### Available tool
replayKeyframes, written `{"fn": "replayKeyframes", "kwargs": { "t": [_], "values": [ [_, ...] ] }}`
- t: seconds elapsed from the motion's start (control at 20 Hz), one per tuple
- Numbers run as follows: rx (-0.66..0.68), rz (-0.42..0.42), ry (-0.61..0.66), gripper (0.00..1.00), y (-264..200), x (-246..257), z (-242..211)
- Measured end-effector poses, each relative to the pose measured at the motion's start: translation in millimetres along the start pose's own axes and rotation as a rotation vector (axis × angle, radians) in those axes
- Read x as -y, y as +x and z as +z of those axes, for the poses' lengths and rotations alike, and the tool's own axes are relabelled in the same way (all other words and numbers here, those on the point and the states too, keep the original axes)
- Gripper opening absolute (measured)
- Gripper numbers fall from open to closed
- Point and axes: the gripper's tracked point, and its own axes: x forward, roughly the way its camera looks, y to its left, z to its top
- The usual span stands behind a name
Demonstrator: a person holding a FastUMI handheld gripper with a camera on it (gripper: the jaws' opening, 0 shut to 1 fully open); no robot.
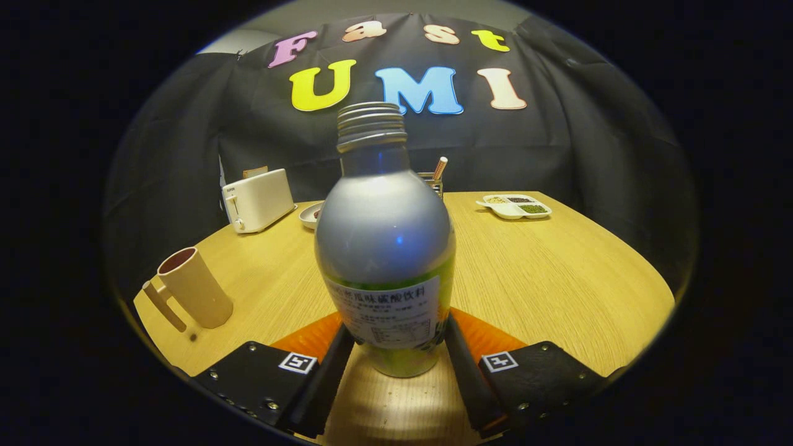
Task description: Take the bottle from table, then pour the juice into the cup, finally place the bottle on the coaster
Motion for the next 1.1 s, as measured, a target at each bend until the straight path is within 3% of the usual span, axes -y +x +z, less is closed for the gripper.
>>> {"fn": "replayKeyframes", "kwargs": {
  "t": [0.3, 0.6, 1.1],
  "values": [
    [-0.019, -0.070, -0.026, 0.75, 1.3, 14.3, 1.1],
    [-0.034, -0.027, -0.054, 0.70, -2.7, 1.9, 13.3],
    [-0.006, -0.005, -0.240, 0.70, -11.9, -26.7, 52.6]
  ]
}}
